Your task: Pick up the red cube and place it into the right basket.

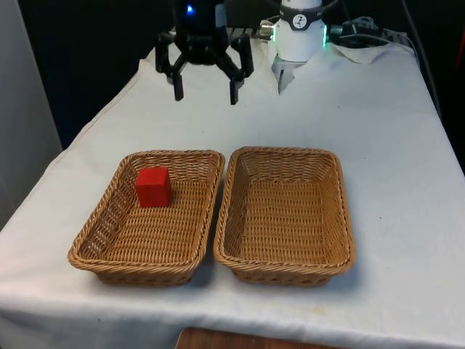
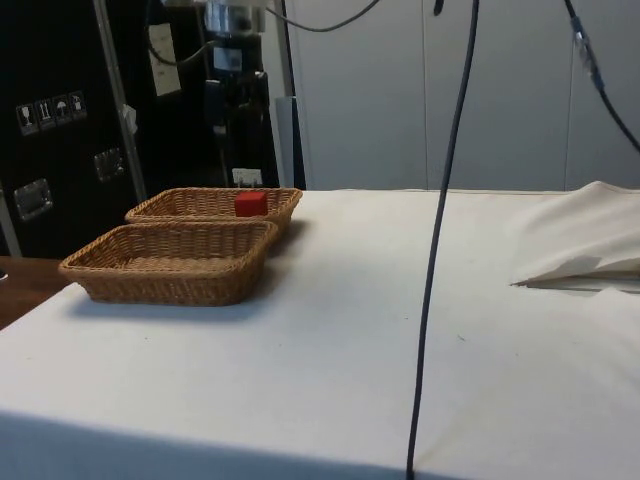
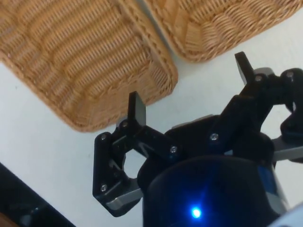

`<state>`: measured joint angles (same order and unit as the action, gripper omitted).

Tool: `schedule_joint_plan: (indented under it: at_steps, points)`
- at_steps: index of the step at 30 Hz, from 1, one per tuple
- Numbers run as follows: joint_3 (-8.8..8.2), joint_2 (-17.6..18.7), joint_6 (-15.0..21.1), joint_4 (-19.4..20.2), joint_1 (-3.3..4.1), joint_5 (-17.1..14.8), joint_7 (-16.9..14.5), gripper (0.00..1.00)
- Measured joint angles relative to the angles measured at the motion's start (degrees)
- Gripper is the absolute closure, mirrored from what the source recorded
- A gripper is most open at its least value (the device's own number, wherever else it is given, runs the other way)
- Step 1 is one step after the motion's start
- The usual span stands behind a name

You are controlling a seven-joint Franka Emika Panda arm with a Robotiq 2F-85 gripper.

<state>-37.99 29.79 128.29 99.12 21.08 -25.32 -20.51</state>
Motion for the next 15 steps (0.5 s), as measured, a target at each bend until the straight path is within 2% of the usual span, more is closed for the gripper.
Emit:
schedule_joint_plan:
  at_steps: [5, 15]
  points:
    - [1.2, -3.4, 0.0, 2.7, 0.86, 2.7, 1.9, 0.0]
    - [3.27, -7.7, 0.4, 7.0, 1.26, 5.4, 3.7, 0.0]
